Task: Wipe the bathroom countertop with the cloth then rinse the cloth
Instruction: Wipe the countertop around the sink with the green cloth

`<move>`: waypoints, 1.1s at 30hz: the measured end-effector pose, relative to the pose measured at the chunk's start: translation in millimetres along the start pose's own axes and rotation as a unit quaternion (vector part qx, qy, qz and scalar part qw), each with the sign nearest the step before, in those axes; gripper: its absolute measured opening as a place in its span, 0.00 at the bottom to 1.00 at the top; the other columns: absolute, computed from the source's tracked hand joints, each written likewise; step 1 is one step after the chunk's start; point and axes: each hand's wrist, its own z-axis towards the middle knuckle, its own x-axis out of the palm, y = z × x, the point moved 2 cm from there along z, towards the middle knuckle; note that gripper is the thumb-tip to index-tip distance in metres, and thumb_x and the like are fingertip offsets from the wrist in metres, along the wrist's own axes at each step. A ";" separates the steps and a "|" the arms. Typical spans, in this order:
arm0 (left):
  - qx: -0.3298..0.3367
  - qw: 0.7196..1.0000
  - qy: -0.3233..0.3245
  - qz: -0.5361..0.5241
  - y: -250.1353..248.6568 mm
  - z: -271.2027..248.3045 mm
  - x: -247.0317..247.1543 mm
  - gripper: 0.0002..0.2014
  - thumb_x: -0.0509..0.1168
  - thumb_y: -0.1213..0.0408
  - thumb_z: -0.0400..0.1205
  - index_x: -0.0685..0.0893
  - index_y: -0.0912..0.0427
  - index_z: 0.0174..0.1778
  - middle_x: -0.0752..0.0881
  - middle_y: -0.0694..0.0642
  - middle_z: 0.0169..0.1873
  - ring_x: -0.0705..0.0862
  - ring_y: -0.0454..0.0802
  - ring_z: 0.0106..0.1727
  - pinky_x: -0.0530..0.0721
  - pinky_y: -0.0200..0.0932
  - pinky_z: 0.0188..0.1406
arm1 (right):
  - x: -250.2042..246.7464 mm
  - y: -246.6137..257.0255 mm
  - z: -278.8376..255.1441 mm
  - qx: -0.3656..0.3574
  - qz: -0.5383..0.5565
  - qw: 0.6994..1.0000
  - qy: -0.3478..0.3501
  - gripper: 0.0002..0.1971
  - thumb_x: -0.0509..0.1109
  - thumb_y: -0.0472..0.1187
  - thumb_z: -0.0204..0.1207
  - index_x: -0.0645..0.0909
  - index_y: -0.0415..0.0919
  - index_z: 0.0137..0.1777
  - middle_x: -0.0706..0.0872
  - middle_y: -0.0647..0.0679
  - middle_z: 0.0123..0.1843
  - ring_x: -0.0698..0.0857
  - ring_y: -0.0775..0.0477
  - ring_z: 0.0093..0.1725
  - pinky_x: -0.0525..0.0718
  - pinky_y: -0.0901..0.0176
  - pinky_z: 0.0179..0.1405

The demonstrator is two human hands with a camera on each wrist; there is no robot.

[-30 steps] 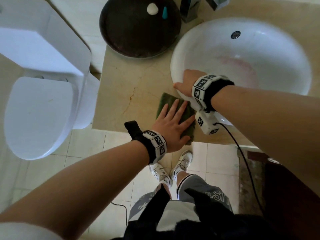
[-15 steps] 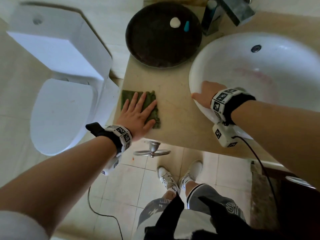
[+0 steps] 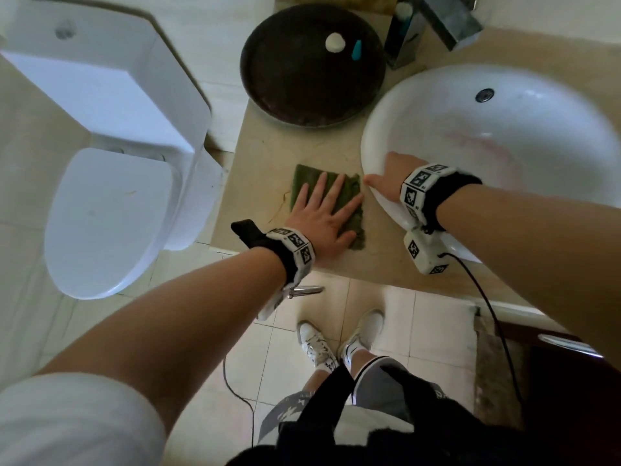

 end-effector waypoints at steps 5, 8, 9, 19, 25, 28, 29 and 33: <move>0.012 0.987 -0.032 -0.154 17.4 -34.3 -6.2 0.46 0.62 0.41 0.79 0.36 0.41 0.83 0.39 0.51 0.85 0.34 0.55 0.84 0.39 0.60 0.83 | 0.9 4.8 -23.9 0.001 0.070 0.997 -0.016 0.35 0.63 0.57 0.80 0.58 0.36 0.79 0.74 0.34 0.73 0.77 0.31 0.68 0.76 0.43 0.62; -0.053 0.987 -0.052 -0.141 45.7 -59.1 -1.9 0.51 0.65 0.39 0.77 0.33 0.42 0.83 0.36 0.50 0.84 0.32 0.53 0.83 0.38 0.55 0.83 | 1.0 27.0 -53.9 -0.122 0.053 0.986 -0.102 0.39 0.66 0.57 0.78 0.54 0.44 0.83 0.64 0.40 0.82 0.66 0.36 0.79 0.69 0.42 0.76; -0.074 0.988 -0.042 -0.126 54.7 -65.3 1.2 0.51 0.64 0.38 0.77 0.32 0.43 0.82 0.35 0.51 0.84 0.31 0.53 0.83 0.38 0.56 0.83 | 3.9 38.7 -64.2 -0.168 0.052 0.978 -0.111 0.38 0.66 0.58 0.78 0.53 0.47 0.84 0.61 0.42 0.84 0.62 0.38 0.82 0.66 0.41 0.78; -0.116 0.990 -0.003 -0.080 62.0 -71.3 11.2 0.50 0.60 0.33 0.76 0.38 0.49 0.84 0.35 0.53 0.84 0.33 0.56 0.84 0.42 0.62 0.83 | 60.1 83.6 -76.7 -0.195 -0.040 0.980 0.009 0.39 0.61 0.58 0.81 0.45 0.51 0.86 0.42 0.45 0.87 0.43 0.37 0.85 0.51 0.40 0.83; -0.046 0.998 0.017 -0.037 34.8 -55.1 9.3 0.46 0.58 0.31 0.76 0.40 0.40 0.83 0.35 0.55 0.84 0.35 0.62 0.84 0.41 0.67 0.80 | 79.0 25.8 -108.7 -0.162 -0.006 0.987 0.008 0.38 0.60 0.57 0.82 0.44 0.52 0.86 0.39 0.47 0.87 0.41 0.41 0.85 0.48 0.43 0.84; -0.026 0.999 0.021 -0.038 16.5 -44.4 6.0 0.44 0.59 0.33 0.77 0.42 0.38 0.83 0.35 0.55 0.84 0.35 0.63 0.84 0.42 0.69 0.80 | 86.2 -10.6 -126.5 -0.150 0.016 0.988 0.008 0.35 0.60 0.54 0.83 0.47 0.51 0.85 0.42 0.48 0.87 0.43 0.46 0.86 0.49 0.45 0.84; -0.022 0.999 0.021 -0.039 11.4 -42.2 6.7 0.43 0.59 0.34 0.77 0.42 0.37 0.83 0.36 0.54 0.84 0.35 0.63 0.84 0.42 0.70 0.80 | 89.1 -19.5 -132.1 -0.147 0.018 0.989 0.008 0.35 0.60 0.53 0.84 0.47 0.52 0.85 0.42 0.48 0.87 0.43 0.46 0.86 0.49 0.45 0.84; -0.013 0.999 0.024 -0.024 0.9 -39.0 8.1 0.42 0.59 0.33 0.77 0.42 0.33 0.82 0.35 0.53 0.84 0.34 0.63 0.83 0.41 0.73 0.78 | 99.7 -25.7 -143.6 -0.132 0.005 0.991 -0.003 0.36 0.60 0.55 0.83 0.46 0.52 0.85 0.41 0.48 0.87 0.42 0.45 0.86 0.44 0.45 0.83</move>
